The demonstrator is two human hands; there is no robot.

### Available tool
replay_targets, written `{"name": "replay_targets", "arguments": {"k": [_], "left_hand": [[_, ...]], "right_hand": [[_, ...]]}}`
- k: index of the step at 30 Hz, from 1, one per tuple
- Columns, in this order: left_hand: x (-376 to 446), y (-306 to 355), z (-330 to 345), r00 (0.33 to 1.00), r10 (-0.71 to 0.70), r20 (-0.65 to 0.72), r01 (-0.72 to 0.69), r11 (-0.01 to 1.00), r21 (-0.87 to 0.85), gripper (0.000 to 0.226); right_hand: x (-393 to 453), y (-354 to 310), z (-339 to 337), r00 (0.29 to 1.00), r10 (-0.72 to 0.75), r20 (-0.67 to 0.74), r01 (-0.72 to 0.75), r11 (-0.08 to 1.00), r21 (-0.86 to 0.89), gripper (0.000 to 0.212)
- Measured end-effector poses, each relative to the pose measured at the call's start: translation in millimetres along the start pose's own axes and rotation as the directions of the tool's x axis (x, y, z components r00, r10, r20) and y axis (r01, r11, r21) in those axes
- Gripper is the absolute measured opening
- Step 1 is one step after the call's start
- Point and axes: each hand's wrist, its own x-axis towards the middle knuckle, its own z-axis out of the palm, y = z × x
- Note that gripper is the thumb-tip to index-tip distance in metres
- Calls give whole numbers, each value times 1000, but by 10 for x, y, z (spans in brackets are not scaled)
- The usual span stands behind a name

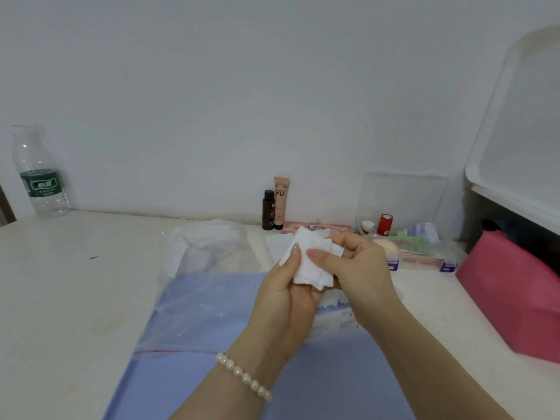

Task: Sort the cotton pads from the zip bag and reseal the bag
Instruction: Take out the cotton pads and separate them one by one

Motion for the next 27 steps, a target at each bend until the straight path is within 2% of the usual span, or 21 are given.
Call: {"name": "replay_targets", "arguments": {"k": [4, 8, 12, 16, 19, 22, 24, 25, 27], "left_hand": [[50, -1, -50, 997, 2, -81, -1, 1000, 14, 45], [88, 69, -100, 992, -28, -125, 26, 999, -23, 44], [65, 98, -84, 991, -59, -121, 49, 995, -86, 42], [55, 94, -71, 993, -72, -93, 61, 991, -116, 41], [67, 112, -75, 991, -65, -115, 56, 995, -83, 43], [108, 139, -106, 984, -23, -178, 3, 994, -111, 38], [135, 149, -142, 977, 13, -212, -33, 995, -92, 34], [140, 147, -156, 977, 26, -213, -43, 996, -74, 33], [136, 134, -163, 981, 40, -191, -49, 998, -45, 32]], "right_hand": [[-20, 4, 19, 1000, -6, 26, 5, 999, 41, 11], [-8, 6, 16, 993, 29, 118, -39, 996, 85, 16], [28, 36, -21, 985, 77, 154, -97, 987, 126, 11], [49, 61, -43, 983, 115, 145, -142, 971, 192, 18], [36, 53, -22, 989, 132, 74, -142, 977, 161, 12], [45, 56, -38, 985, 66, -157, -59, 997, 51, 19], [38, 23, -59, 967, 18, -254, 9, 994, 107, 20], [20, -10, -55, 966, -3, -260, 44, 987, 152, 19], [-38, -75, -10, 982, -43, -185, 80, 977, 198, 11]]}}
